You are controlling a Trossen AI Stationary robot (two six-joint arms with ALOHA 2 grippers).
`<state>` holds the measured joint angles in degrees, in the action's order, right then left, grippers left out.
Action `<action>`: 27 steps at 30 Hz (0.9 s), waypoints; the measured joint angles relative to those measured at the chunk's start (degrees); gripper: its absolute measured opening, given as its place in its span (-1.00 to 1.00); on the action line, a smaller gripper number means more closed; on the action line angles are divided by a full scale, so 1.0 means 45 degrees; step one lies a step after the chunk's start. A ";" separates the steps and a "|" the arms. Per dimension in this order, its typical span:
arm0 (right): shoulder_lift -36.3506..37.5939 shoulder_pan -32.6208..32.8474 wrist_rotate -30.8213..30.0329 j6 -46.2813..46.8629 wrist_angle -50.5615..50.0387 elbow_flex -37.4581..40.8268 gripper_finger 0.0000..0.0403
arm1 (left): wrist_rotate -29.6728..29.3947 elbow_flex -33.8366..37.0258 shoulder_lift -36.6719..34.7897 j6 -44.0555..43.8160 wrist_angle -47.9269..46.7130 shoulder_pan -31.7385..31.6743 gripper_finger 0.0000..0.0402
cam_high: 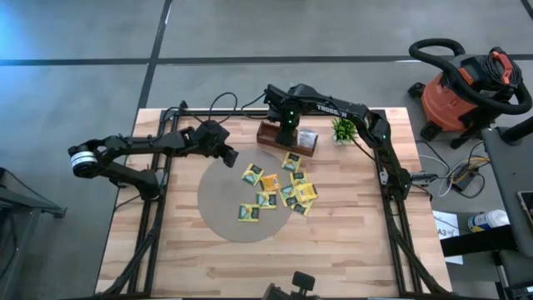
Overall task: Pick & Place Tea
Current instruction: Put the red tea sachet into the middle compartment of the wooden organizer
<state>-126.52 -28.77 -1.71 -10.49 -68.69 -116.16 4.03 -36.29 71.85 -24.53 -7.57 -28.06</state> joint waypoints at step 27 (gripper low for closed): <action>-0.0462 0.1607 0.2014 -0.0604 -0.0587 0.0248 -0.70 | 0.0432 0.0000 0.0607 0.1471 0.0345 -0.0742 -0.23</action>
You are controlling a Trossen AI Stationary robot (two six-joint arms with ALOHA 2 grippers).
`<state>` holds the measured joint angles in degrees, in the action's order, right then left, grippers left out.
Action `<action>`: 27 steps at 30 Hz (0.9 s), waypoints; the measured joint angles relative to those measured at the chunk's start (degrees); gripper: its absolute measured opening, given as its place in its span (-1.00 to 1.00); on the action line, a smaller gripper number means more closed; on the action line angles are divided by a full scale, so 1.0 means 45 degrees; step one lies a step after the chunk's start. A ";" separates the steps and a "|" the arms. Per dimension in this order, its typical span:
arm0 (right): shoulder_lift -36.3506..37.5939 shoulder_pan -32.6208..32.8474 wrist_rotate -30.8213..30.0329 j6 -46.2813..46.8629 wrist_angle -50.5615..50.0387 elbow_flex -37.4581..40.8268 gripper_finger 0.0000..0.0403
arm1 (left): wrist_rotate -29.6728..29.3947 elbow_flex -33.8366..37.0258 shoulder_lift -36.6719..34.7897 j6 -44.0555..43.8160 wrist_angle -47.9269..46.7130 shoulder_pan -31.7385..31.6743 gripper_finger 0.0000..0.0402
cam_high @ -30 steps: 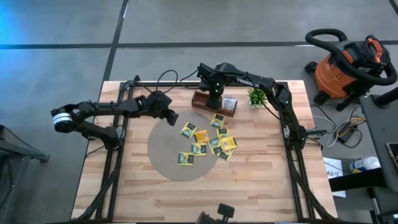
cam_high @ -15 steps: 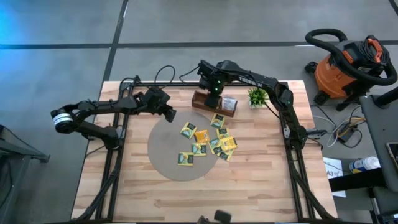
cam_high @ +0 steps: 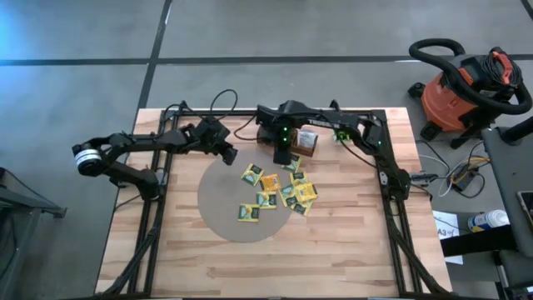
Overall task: Pick & Place Tea
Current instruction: Put the red tea sachet into the middle compartment of the wooden organizer
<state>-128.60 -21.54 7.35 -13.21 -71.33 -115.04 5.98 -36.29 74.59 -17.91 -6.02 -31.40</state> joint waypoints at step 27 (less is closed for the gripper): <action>0.0182 -0.2399 -0.0878 -0.0769 0.0257 -0.0769 -0.79 | -0.0012 0.0000 0.0000 -0.1388 0.0301 0.0000 -0.23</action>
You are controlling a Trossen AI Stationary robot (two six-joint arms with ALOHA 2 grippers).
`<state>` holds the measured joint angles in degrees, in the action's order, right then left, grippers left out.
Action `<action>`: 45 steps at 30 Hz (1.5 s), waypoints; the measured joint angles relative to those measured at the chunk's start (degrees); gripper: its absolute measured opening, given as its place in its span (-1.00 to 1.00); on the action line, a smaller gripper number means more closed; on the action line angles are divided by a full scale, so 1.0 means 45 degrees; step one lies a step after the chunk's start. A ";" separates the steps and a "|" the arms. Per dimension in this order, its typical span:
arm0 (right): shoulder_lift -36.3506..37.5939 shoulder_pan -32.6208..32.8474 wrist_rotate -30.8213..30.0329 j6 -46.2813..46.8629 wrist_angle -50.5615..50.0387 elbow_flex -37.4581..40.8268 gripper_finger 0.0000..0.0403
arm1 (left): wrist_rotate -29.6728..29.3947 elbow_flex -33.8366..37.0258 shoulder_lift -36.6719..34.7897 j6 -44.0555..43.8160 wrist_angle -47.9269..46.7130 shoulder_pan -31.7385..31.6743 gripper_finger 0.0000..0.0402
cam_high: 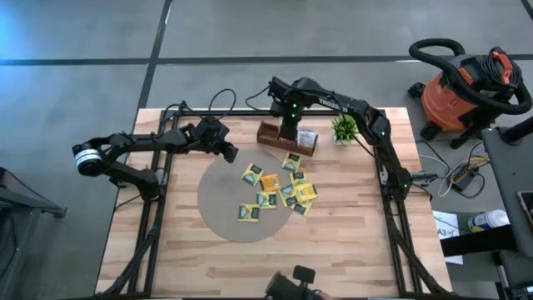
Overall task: Pick & Place Tea
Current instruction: Put the red tea sachet into the middle compartment of the wooden organizer
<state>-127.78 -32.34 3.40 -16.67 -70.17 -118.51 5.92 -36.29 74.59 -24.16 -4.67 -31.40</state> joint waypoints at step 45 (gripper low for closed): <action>0.0047 0.0636 0.0029 0.1517 0.2359 0.1790 -0.79 | 0.0016 0.0000 0.0000 -0.0074 -0.0061 0.0010 -0.23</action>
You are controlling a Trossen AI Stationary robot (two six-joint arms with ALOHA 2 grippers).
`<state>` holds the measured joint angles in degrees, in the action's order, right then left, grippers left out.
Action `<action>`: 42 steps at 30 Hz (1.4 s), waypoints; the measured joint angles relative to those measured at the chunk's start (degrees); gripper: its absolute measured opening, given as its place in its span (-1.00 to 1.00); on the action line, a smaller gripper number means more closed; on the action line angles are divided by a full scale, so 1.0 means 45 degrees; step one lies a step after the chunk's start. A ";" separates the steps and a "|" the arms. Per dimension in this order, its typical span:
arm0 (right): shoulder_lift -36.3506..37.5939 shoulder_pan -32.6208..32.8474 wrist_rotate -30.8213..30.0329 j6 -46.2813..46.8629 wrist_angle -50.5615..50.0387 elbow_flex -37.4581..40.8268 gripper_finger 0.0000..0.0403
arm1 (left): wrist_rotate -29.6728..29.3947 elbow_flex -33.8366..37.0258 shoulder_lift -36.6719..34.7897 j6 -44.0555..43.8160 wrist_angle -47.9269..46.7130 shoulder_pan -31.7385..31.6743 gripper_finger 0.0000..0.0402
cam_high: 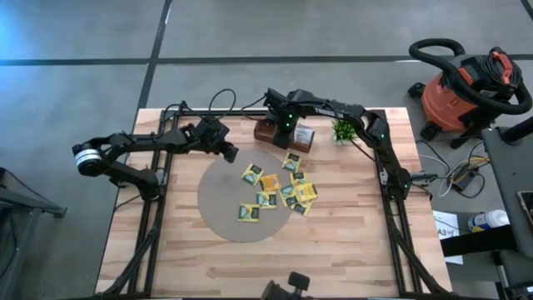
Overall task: Pick & Place Tea
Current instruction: Put the red tea sachet into the middle compartment of the wooden organizer
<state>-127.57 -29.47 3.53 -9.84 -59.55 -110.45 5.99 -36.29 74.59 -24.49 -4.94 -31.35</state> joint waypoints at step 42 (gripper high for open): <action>0.5710 0.2390 0.2171 0.6738 0.1395 0.8549 -0.78 | 0.2338 -0.0005 0.0690 0.2603 0.0624 0.1659 -0.23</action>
<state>-101.87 -18.72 13.30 20.48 -53.28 -71.98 16.51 -36.32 77.69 -12.78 -2.13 -23.89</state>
